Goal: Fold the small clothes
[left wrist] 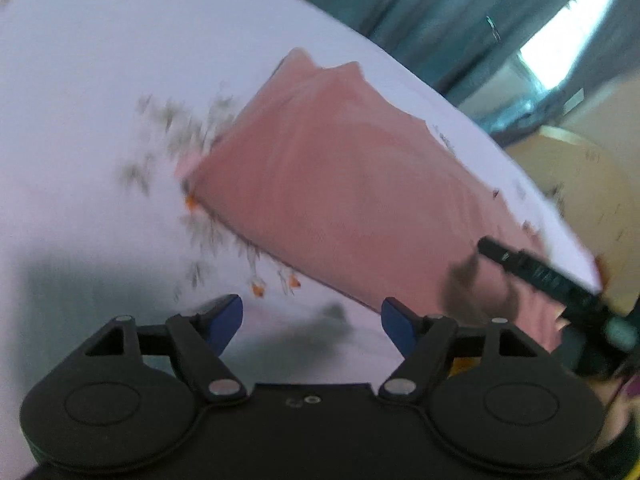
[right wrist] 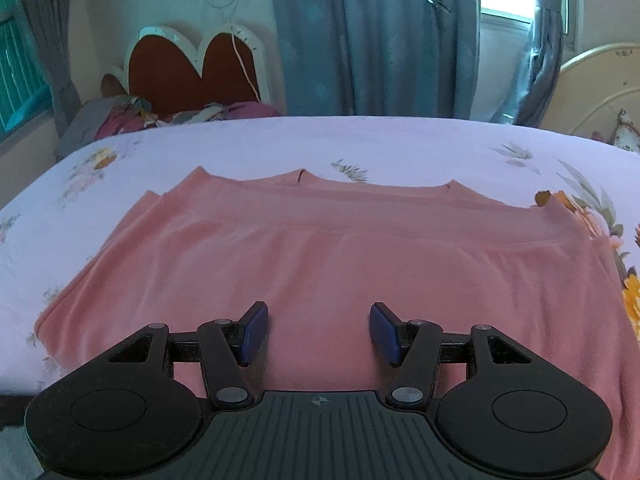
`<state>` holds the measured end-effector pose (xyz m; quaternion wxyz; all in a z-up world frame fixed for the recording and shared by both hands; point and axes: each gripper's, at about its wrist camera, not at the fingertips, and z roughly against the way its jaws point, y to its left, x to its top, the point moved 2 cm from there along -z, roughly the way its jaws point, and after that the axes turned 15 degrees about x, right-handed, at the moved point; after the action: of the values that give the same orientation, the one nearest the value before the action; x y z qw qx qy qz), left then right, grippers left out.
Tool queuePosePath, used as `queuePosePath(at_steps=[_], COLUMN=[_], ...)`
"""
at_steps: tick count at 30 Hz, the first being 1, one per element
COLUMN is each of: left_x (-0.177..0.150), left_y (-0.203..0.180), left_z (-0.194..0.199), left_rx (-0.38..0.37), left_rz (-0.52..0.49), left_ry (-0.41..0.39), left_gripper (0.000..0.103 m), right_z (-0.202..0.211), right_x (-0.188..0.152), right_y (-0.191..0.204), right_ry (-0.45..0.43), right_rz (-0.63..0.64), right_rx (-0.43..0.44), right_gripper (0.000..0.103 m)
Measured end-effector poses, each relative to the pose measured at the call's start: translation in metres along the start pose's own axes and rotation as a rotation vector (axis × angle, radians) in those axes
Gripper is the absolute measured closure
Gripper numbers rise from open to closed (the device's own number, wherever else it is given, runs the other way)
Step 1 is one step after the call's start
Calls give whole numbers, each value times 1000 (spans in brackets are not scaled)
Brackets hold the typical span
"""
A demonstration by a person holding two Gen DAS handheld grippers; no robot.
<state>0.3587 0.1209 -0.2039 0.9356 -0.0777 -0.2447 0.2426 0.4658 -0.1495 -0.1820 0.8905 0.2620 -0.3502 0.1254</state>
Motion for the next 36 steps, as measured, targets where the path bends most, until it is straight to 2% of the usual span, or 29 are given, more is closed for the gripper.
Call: queuePosePath(at_steps=[5,8,10,12,13,15,16,19,23,26,30,33,36], left_x=[14,25,34,41,43,49,50,51,54,56,64,66,64], left_y=[9,7,7,9,11,14,16,16,8,-1,-35,-71,-126], left_z=[-20,-37,-49,-59,-65,-76,-80,-84,-76,-59,-36,-15,0], left_rx=[-118,-182,-213,-221,-226,-220,-221,-219,-201,-186,-140,-111,-117], left_rz=[165,231,281,339,361,395,412,429,397,330,182,28,-128], left_ry=[-25,-55,-93,-112,-119,-110,-106,-110,-140,-205,-300,-379,-439], left_gripper=[18,22,32,54,60,84,89,93,94,94,94,94,94], right_z=[-11,-13,-12,-16,-22,-25,-26,-27,-29,-30,-22,1,26], right_x=[-8,-10,-7,-6,-9,-12,-13,-17,-23,-20,-8,-4,-3], right_y=[-4,-3,-2,-4,-6,-5,-3,-1,1,1,-8,-21,-41], right_ry=[27,32,25,31,49,47,48,40,18,20,31,-32,-60], right_rz=[10,21,26,26,28,44,57,80,94,76,27,-36,-72], right_rx=[-20,-25,-29,-45,-49,-62,-74,-90,-105,-108,-50,-25,0], right_gripper=[47,47,47,47,47,47,47,47,47,47,45,45,45])
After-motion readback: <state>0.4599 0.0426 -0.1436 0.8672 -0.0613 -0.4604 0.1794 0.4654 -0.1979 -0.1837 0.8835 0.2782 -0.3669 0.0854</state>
